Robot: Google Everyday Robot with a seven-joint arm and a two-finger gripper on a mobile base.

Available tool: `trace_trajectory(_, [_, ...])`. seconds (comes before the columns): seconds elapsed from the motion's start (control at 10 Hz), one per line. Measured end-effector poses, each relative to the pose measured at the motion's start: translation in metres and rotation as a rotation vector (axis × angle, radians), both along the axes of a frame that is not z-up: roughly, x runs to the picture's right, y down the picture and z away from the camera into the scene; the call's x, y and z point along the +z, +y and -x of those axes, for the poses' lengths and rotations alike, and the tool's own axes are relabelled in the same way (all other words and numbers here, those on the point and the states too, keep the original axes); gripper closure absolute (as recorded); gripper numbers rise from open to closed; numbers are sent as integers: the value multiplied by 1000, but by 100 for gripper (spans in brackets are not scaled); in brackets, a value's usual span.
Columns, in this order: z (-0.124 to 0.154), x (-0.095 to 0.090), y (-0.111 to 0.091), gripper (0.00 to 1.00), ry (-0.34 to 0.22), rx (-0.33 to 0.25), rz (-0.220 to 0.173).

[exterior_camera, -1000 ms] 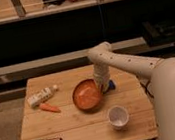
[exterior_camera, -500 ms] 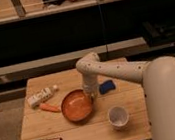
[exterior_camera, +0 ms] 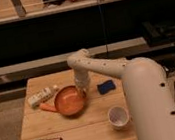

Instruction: Drag the ceramic bowl in a circle

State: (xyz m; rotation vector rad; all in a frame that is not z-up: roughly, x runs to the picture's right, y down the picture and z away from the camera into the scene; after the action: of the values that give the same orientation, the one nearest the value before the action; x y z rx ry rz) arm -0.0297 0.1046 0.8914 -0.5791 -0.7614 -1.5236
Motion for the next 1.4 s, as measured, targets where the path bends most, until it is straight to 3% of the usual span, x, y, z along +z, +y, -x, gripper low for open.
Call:
trace_trajectory(0.2, [-23,10,-19,95,60,39,-30])
trace_trajectory(0.4, [-50,10,-24,95,121,93,-43])
trace_trajectory(0.5, [-74,2,-22,95,169,128,-58])
trace_trajectory(0.8, [-101,-30,-1,95,227,171,-73])
trace_trajectory(1.1, [-113,-62,32,95,218,153,-52])
trace_trajectory(1.3, [-100,-73,61,95,117,84,-12])
trace_trajectory(1.4, [-91,-74,66,95,84,64,-3])
